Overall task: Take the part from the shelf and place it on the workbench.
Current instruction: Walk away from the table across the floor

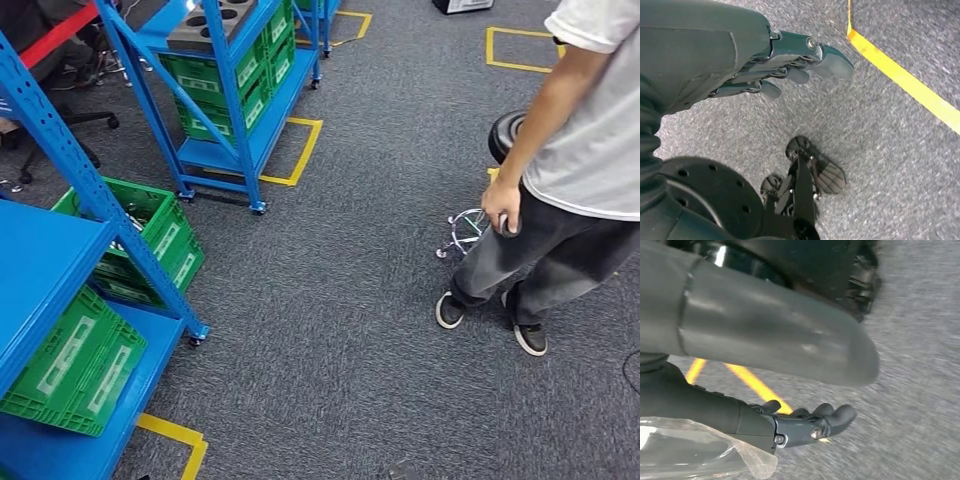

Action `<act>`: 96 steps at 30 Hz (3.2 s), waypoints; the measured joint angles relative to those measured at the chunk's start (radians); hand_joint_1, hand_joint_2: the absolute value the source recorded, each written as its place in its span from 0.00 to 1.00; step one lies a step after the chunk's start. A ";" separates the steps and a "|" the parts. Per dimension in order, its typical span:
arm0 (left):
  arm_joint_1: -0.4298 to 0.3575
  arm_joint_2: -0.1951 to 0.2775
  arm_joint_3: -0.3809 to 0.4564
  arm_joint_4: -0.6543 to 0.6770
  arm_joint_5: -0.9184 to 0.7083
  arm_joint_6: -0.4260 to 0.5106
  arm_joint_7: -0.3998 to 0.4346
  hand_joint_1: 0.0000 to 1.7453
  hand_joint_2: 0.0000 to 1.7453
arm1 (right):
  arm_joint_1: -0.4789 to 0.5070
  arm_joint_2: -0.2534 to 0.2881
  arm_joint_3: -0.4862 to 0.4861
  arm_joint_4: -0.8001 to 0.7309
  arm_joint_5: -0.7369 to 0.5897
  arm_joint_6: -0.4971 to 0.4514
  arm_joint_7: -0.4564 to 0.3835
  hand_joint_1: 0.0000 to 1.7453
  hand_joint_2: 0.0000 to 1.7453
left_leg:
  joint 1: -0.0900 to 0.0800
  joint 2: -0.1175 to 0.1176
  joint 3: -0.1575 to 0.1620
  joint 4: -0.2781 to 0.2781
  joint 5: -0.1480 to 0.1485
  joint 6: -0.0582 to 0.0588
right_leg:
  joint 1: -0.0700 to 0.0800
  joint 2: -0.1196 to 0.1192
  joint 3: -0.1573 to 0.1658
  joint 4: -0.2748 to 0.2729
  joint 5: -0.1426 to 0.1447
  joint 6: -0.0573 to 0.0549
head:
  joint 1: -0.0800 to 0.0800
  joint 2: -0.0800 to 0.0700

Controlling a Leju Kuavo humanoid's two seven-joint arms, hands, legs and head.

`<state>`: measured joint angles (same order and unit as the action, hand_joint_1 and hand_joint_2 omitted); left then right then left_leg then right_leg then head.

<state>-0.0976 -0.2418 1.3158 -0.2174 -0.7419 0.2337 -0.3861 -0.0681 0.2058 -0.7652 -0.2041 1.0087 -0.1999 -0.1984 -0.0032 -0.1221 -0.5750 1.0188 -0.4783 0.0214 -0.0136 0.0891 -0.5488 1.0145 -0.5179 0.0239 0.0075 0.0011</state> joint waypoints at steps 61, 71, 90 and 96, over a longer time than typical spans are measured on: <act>-0.010 -0.008 -0.076 0.000 -0.043 0.071 0.002 0.00 1.00 | 0.012 0.009 -0.040 0.003 0.093 -0.094 -0.047 0.00 0.00 | 0.004 0.017 -0.010 0.008 0.006 -0.009 | -0.010 0.008 0.001 0.017 -0.014 0.016 | -0.002 0.000; 0.007 -0.011 -0.116 0.000 -0.167 0.058 0.213 0.00 1.00 | 0.018 0.010 -0.047 0.003 0.034 0.033 0.224 0.00 1.00 | 0.010 0.107 -0.141 0.282 -0.106 -0.050 | -0.003 -0.096 0.019 0.005 -0.017 -0.027 | -0.016 0.000; 0.042 0.034 -0.281 -0.008 -0.131 0.037 0.252 0.00 0.00 | 0.031 -0.003 -0.020 -0.015 -0.108 0.021 0.335 0.00 0.25 | -0.003 0.111 0.002 0.003 -0.001 -0.024 | 0.002 -0.105 0.025 -0.010 -0.019 -0.006 | -0.014 0.000; 0.067 0.061 -0.405 -0.022 -0.025 0.004 0.268 0.00 0.00 | 0.056 -0.023 0.065 -0.031 -0.218 0.042 0.320 0.00 1.00 | -0.003 0.111 0.003 0.003 -0.002 -0.022 | 0.002 -0.105 0.027 -0.010 -0.019 -0.005 | -0.015 0.000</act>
<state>-0.0309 -0.1806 0.9111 -0.2398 -0.7668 0.2381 -0.1181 -0.0124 0.1832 -0.7002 -0.2356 0.7903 -0.1580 0.1213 -0.0063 -0.0108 -0.5719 1.0216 -0.4803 -0.0005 -0.0116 -0.0157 -0.5218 1.0041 -0.5374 0.0189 -0.0071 0.0011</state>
